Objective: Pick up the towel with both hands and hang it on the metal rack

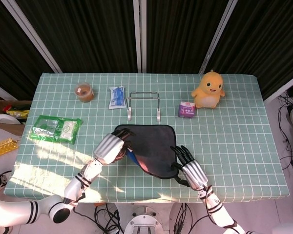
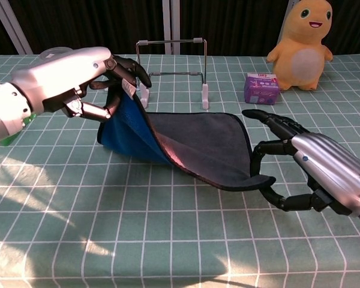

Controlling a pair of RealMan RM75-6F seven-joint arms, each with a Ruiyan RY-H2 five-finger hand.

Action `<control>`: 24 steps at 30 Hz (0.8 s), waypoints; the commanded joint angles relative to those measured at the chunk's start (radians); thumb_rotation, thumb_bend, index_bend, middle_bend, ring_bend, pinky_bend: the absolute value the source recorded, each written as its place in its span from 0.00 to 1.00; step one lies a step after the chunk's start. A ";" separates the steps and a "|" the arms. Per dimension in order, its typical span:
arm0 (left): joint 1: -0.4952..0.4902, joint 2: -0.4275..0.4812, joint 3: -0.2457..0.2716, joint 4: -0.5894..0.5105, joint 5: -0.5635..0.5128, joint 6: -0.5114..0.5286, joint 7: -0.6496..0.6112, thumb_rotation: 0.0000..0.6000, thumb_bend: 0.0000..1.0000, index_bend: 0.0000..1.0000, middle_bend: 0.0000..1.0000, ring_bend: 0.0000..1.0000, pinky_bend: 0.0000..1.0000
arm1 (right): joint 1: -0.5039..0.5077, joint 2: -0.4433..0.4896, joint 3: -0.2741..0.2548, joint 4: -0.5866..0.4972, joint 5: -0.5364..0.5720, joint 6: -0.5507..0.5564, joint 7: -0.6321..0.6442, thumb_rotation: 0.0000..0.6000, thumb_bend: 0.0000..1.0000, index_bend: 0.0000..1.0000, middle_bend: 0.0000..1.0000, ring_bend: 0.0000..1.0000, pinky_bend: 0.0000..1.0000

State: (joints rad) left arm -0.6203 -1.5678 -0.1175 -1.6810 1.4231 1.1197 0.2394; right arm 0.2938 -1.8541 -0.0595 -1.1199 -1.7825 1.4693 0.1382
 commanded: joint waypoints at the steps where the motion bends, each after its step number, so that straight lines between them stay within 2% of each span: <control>1: 0.013 0.009 -0.003 -0.010 -0.006 0.016 -0.038 1.00 0.62 0.76 0.24 0.17 0.30 | -0.011 -0.004 0.030 0.001 0.034 0.034 0.101 1.00 0.49 0.96 0.13 0.00 0.00; 4: 0.021 0.022 -0.002 -0.017 -0.019 0.011 -0.077 1.00 0.63 0.77 0.24 0.17 0.30 | -0.006 0.017 0.048 -0.023 0.056 0.037 0.168 1.00 0.51 1.00 0.16 0.00 0.00; 9: 0.029 0.014 -0.020 -0.005 -0.039 0.022 -0.143 1.00 0.63 0.77 0.24 0.17 0.30 | 0.016 0.092 0.094 -0.131 0.108 0.006 0.236 1.00 0.52 1.00 0.16 0.00 0.00; 14: 0.028 0.000 -0.065 0.000 -0.086 0.019 -0.234 1.00 0.63 0.78 0.24 0.17 0.30 | 0.057 0.224 0.160 -0.304 0.183 -0.076 0.286 1.00 0.56 1.00 0.16 0.00 0.00; 19: 0.012 -0.020 -0.107 0.022 -0.133 0.010 -0.248 1.00 0.64 0.78 0.24 0.17 0.30 | 0.114 0.360 0.235 -0.478 0.272 -0.194 0.298 1.00 0.58 1.00 0.16 0.00 0.00; 24: -0.024 -0.050 -0.167 0.057 -0.209 -0.028 -0.260 1.00 0.64 0.78 0.24 0.17 0.30 | 0.161 0.423 0.318 -0.553 0.348 -0.247 0.259 1.00 0.58 1.00 0.16 0.00 0.00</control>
State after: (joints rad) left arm -0.6269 -1.6054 -0.2593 -1.6404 1.2425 1.1104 -0.0135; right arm 0.4272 -1.4568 0.2220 -1.6423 -1.4688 1.2502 0.4134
